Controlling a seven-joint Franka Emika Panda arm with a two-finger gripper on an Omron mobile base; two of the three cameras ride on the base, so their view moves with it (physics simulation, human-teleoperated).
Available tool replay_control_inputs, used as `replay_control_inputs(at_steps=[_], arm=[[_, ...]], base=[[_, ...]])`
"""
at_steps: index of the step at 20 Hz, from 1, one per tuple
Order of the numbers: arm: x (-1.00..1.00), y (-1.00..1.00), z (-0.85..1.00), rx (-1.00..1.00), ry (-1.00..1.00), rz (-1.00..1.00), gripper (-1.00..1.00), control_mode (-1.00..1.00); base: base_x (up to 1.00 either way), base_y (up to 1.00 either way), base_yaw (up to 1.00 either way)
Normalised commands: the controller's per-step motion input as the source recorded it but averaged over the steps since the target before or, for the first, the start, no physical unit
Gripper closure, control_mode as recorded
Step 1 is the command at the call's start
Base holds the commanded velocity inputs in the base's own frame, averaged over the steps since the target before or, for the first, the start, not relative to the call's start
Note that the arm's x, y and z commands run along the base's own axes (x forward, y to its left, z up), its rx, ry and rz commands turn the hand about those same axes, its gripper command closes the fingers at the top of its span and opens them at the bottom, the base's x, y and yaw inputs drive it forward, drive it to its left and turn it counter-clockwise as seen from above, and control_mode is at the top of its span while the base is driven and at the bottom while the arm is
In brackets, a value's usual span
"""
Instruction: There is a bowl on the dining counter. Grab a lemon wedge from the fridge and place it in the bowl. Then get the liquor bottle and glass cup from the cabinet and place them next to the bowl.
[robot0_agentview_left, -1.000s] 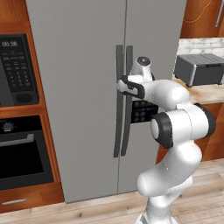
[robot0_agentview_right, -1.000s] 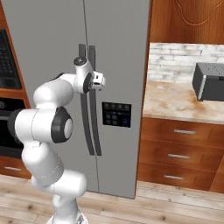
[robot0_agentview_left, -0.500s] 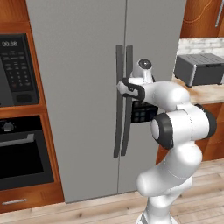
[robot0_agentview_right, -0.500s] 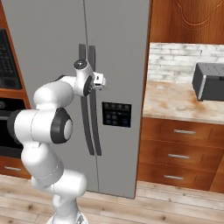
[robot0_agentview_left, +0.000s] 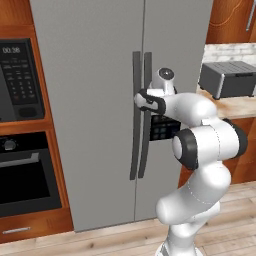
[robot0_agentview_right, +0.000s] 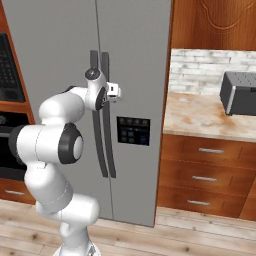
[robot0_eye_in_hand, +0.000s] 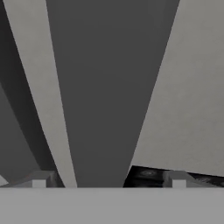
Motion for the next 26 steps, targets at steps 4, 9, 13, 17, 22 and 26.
replay_control_inputs(at_steps=[4,9,13,17,22,26], arm=[[0.33,0.0,-0.25,0.0,-0.08,0.0,1.0,-1.0],[0.06,0.0,-0.18,0.0,-0.08,0.05,1.0,-1.0],[-0.3,0.0,-0.04,0.0,0.0,0.05,1.0,-1.0],[-0.85,0.0,0.0,0.0,0.0,0.0,1.0,-1.0],[-1.0,-0.02,0.02,0.0,0.01,0.0,1.0,-1.0],[-1.0,-0.14,0.09,0.01,0.04,0.0,1.0,-1.0]], base=[[0.0,0.0,0.0],[0.0,0.0,0.0],[0.0,0.0,0.0],[0.0,0.0,0.0],[0.0,0.0,0.0],[0.0,0.0,0.0]])
